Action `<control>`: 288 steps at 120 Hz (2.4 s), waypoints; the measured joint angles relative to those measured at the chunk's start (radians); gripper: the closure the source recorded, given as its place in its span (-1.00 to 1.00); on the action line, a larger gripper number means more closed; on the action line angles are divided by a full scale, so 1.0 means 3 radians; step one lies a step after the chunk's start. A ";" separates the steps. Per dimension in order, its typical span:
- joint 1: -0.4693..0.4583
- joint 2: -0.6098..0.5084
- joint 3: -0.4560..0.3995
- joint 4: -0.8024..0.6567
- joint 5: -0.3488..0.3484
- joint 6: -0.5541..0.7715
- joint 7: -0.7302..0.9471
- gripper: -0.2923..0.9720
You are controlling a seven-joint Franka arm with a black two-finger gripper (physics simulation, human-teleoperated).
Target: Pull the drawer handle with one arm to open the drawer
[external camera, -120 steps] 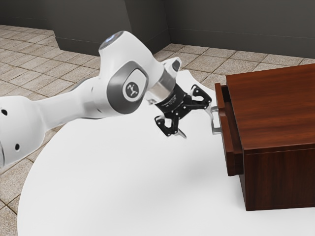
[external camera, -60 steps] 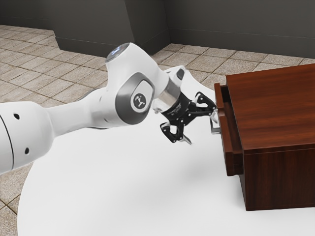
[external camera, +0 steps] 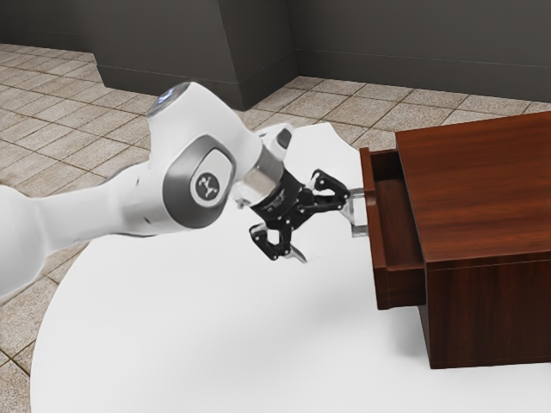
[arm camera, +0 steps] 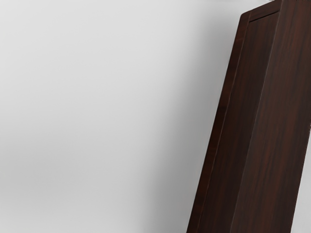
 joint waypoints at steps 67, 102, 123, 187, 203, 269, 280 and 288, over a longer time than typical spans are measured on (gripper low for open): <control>0.0052 0.0012 -0.0015 -0.0024 0.0135 0.0029 -0.0025 -0.54; 0.0074 0.0044 -0.0027 0.0000 0.0147 0.0103 -0.0037 -0.53; 0.0096 0.0115 -0.0032 0.0004 0.0124 0.0132 -0.0032 -0.54; 0.0145 -0.0130 -0.0035 -0.0182 0.0074 0.0081 0.0015 -0.54; 0.0127 -0.0215 -0.0003 -0.0250 0.0134 0.0046 0.0022 -0.54; 0.0239 -0.0401 0.0135 -0.0372 0.0493 -0.0086 0.0040 -0.54; 0.0270 -0.0471 0.0182 -0.0424 0.0544 -0.0105 0.0041 -0.54; 0.0295 -0.0505 0.0202 -0.0461 0.0564 -0.0115 0.0042 -0.54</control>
